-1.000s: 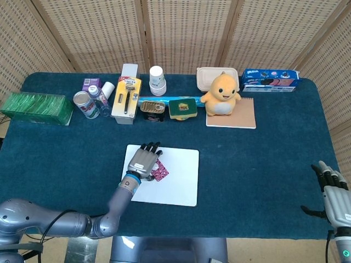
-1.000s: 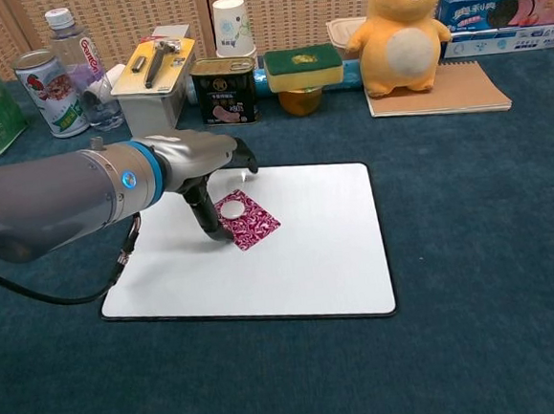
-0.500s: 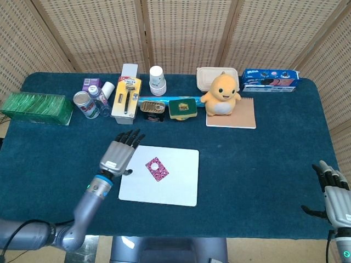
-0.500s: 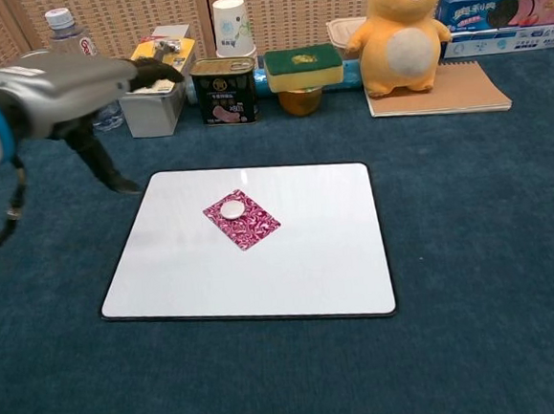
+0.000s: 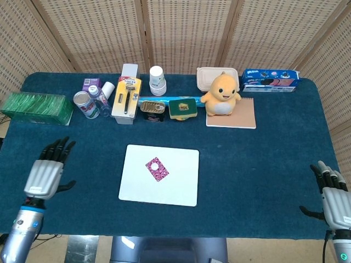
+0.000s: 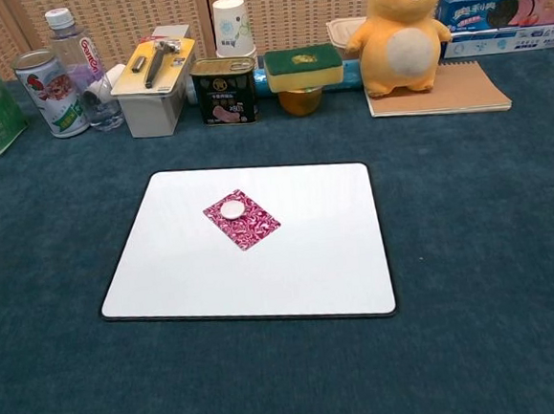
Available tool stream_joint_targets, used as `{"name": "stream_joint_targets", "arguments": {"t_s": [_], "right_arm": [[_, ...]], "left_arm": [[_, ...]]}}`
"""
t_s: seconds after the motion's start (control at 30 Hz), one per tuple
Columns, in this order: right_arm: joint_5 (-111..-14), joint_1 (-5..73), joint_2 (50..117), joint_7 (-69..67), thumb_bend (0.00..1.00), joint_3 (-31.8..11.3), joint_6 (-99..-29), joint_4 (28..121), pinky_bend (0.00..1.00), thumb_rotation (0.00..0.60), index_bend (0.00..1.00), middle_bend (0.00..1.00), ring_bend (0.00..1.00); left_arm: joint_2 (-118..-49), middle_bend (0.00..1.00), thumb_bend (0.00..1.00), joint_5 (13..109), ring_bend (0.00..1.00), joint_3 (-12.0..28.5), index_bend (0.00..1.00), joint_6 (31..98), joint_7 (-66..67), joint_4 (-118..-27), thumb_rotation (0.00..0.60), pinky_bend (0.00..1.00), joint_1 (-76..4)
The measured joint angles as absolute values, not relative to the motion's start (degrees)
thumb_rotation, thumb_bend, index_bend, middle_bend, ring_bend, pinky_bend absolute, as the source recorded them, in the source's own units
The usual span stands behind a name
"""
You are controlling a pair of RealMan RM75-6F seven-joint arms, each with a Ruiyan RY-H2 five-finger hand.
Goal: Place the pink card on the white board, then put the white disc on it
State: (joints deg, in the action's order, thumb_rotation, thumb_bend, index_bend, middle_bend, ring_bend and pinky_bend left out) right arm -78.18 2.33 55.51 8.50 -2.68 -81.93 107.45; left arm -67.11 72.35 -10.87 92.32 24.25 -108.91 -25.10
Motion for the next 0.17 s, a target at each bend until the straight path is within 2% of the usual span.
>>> {"name": "stream_joint_targets", "arguments": {"t_s": [0.17], "right_arm": [[-79.13,1.97,56.19,9.13,0.00,-3.03,-83.92,106.78,0.00,0.600,0.03,0.00,0.00]], "left_arm": [[-66.39,0.00,0.08,74.68,0.00,-12.43,0.00,95.76,16.85,-105.50,0.600,0.10,-18.36]]}}
